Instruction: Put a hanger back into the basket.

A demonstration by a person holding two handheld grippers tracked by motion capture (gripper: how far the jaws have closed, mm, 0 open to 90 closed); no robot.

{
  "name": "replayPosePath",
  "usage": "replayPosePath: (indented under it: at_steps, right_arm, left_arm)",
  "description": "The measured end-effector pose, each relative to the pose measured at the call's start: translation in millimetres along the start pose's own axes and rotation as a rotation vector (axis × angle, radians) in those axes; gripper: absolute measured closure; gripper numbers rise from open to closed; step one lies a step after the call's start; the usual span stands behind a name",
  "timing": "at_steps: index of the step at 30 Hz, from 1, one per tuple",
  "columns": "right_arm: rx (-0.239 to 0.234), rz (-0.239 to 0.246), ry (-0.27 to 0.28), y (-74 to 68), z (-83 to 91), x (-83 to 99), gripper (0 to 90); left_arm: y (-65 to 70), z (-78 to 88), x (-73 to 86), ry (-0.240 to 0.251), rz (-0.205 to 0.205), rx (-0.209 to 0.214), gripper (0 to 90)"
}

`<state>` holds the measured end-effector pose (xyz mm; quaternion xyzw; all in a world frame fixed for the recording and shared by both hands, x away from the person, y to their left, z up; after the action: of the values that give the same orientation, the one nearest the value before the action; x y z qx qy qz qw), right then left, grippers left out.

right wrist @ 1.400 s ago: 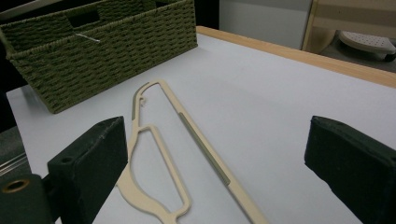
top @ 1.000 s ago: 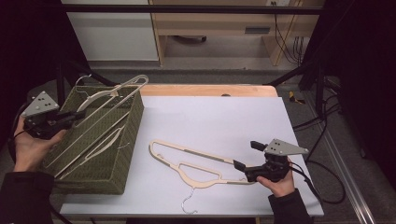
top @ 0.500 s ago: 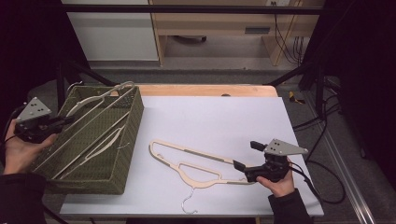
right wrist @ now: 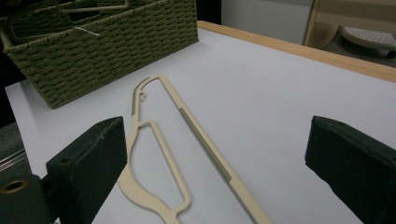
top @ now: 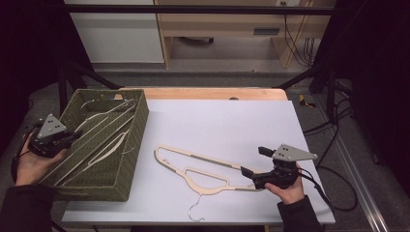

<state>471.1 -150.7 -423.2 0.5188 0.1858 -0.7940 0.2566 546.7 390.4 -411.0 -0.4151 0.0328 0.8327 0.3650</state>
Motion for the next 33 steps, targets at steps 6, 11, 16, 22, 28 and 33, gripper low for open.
replayPosePath:
  at_steps: [6, 11, 16, 22, 28, 33]
  right_arm:
    - [0.0, 0.003, 0.0, 0.1, 0.0, 0.2, 6.2]
    - [-0.001, 0.002, -0.002, -0.6, -0.8, 0.6, 6.2]
    - [-0.003, 0.003, -0.001, -0.7, -0.4, 0.5, 6.2]
    - [-0.003, 0.002, -0.001, -1.0, -0.3, 0.5, 6.2]
    - [-0.004, 0.004, -0.001, -0.9, 0.0, 0.6, 6.2]
    - [-0.004, 0.003, -0.002, -1.3, -0.4, 0.8, 6.2]
  left_arm:
    - [2.7, -13.6, 16.3, -0.021, -0.003, 0.006, 86.1]
    - [4.7, -18.0, 24.0, -0.028, 0.021, 0.021, 86.0]
    - [11.3, -20.1, 26.4, -0.054, 0.041, 0.071, 85.5]
    - [22.1, -21.8, 28.0, -0.109, 0.002, 0.128, 83.0]
    - [36.4, -27.7, 28.0, -0.114, 0.009, 0.17, 80.6]
    - [43.3, -30.3, 29.0, -0.148, -0.014, 0.191, 79.3]
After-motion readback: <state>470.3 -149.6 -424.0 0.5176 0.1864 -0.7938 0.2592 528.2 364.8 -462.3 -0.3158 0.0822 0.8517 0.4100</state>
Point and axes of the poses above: each handheld gripper's, and its own axes: z roughly backward along the jaws, x roughly out of its underside, y roughly to its right, the point moved 9 cm from there along -z, roughly forward along the jaws, and after that the axes turned 10 degrees about x, right-handed, at the moved point
